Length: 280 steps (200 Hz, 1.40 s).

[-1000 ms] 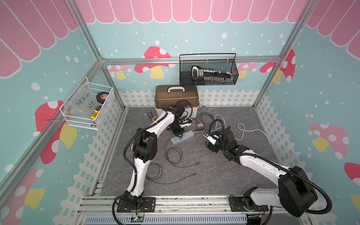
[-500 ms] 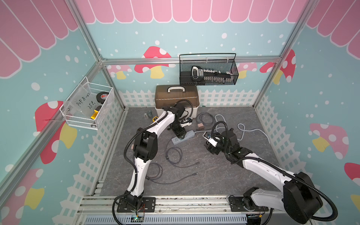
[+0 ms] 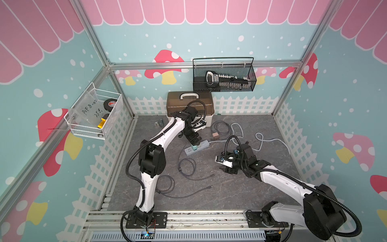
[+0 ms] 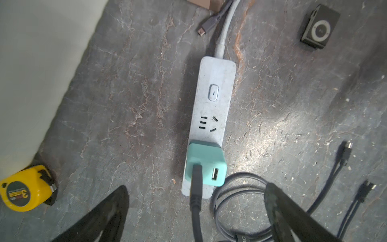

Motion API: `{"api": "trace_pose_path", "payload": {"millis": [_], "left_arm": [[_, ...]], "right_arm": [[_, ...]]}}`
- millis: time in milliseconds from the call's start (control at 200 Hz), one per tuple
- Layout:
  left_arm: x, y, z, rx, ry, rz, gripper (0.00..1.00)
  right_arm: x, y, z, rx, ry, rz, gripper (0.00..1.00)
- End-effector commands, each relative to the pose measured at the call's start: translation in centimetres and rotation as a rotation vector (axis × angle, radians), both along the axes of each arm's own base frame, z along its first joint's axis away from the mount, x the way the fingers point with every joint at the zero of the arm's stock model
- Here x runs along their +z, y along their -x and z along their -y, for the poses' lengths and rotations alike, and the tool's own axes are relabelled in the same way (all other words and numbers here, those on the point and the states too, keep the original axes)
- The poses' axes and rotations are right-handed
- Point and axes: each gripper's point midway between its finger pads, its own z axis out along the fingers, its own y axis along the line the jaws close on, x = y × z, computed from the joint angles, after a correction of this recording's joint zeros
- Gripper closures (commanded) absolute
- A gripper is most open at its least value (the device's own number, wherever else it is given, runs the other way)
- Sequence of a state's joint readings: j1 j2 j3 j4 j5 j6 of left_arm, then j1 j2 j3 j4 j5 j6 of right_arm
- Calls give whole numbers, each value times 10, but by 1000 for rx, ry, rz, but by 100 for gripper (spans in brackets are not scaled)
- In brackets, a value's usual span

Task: Charge mp3
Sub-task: Insert the plug into the socket, then pick up the charging cable from the center of the board.

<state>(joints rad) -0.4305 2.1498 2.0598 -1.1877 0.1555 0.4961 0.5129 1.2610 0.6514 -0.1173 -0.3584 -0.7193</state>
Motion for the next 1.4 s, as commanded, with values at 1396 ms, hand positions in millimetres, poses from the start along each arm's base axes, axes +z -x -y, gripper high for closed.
{"api": "trace_pose_path", "payload": {"millis": [1396], "left_arm": [[118,34,-63,315,518,292,36]], "right_arm": [[-92,32,-40,485,389,-134,69]]}}
